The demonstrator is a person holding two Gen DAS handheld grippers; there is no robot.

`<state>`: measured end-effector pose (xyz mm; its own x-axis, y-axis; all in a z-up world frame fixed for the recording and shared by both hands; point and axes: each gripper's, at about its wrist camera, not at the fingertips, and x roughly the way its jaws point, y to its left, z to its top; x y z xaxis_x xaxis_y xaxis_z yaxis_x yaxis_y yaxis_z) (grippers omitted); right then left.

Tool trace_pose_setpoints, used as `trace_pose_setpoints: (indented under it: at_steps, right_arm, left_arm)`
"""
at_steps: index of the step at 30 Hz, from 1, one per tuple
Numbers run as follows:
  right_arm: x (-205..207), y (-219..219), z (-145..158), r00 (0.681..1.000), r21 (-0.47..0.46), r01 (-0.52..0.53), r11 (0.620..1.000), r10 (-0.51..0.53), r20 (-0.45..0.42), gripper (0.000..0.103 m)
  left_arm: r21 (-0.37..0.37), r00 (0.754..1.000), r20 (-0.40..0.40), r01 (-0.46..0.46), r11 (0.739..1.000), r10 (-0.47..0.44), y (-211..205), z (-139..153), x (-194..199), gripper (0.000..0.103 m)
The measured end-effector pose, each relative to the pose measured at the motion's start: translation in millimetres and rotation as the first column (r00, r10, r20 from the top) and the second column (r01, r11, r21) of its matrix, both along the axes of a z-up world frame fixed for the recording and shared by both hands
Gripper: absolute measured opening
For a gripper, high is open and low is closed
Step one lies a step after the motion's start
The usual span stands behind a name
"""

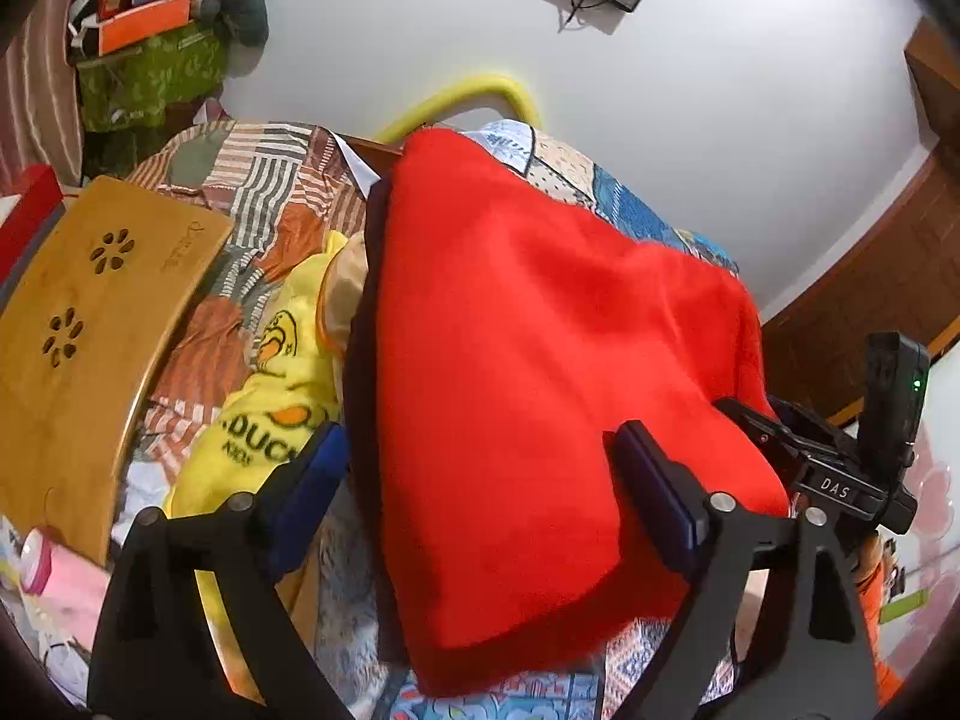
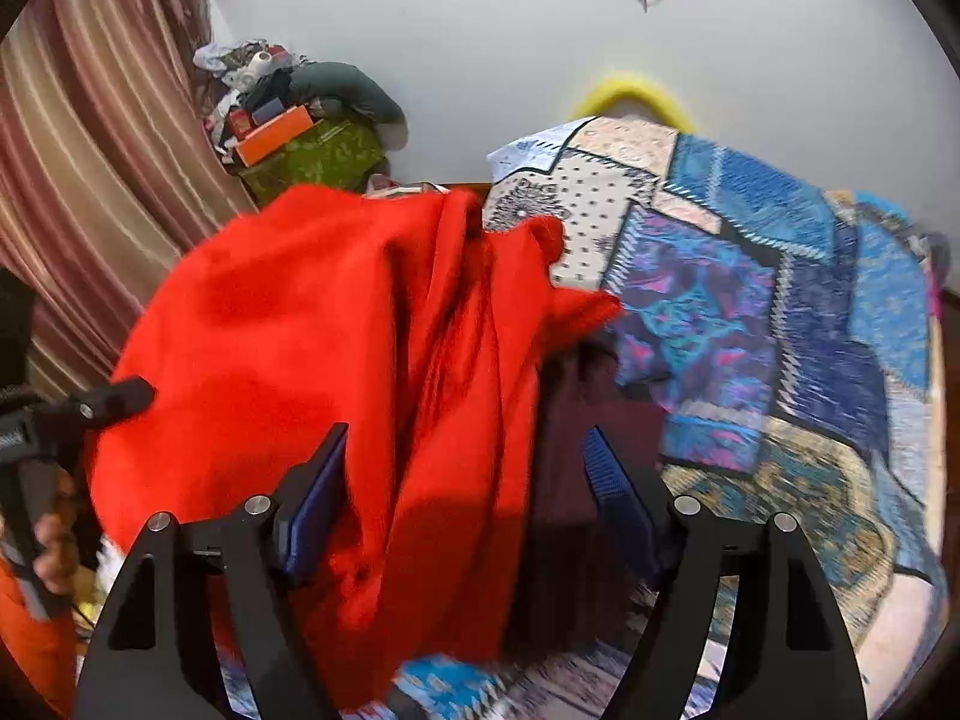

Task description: Fold large clothes

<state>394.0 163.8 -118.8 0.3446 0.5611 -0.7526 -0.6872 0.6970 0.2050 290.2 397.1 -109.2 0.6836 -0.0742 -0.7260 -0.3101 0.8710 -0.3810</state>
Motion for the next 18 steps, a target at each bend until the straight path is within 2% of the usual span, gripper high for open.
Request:
trace_pose_setpoints:
  at_steps: [3, 6, 9, 11, 16, 18]
  right_arm:
    - [-15, -16, 1, 1.0, -0.014, 0.015, 1.0, -0.015, 0.025, 0.074]
    - [-24, -30, 6, 0.999, 0.0, 0.039, 0.999, -0.039, 0.025, 0.074]
    - [-38, -42, 17, 0.999, 0.013, 0.037, 0.999, -0.037, 0.022, 0.074]
    - [-50, -49, 30, 0.998, 0.031, 0.04, 0.999, -0.041, 0.051, 0.074]
    - [-87, -73, 77, 0.988, 0.135, 0.035, 0.99, -0.055, 0.145, 0.074]
    - [-107, -84, 97, 0.978, 0.177, 0.026, 0.984, -0.062, 0.2, 0.074]
  left_arm:
    - [0.034, 1.0, -0.014, 0.02, 0.999, -0.02, -21, -3, -14, 0.091]
    - [0.067, 1.0, -0.026, 0.003, 0.998, -0.001, -38, -4, -28, 0.091]
    - [0.076, 1.0, -0.023, -0.008, 0.997, 0.01, -49, 0, -42, 0.09]
    - [0.108, 0.999, -0.012, -0.028, 0.994, 0.029, -58, 10, -53, 0.09]
    - [0.146, 0.994, 0.1, -0.061, 0.987, 0.046, -80, 53, -91, 0.09]
    - [0.196, 0.984, 0.171, -0.083, 0.977, 0.049, -95, 79, -113, 0.09]
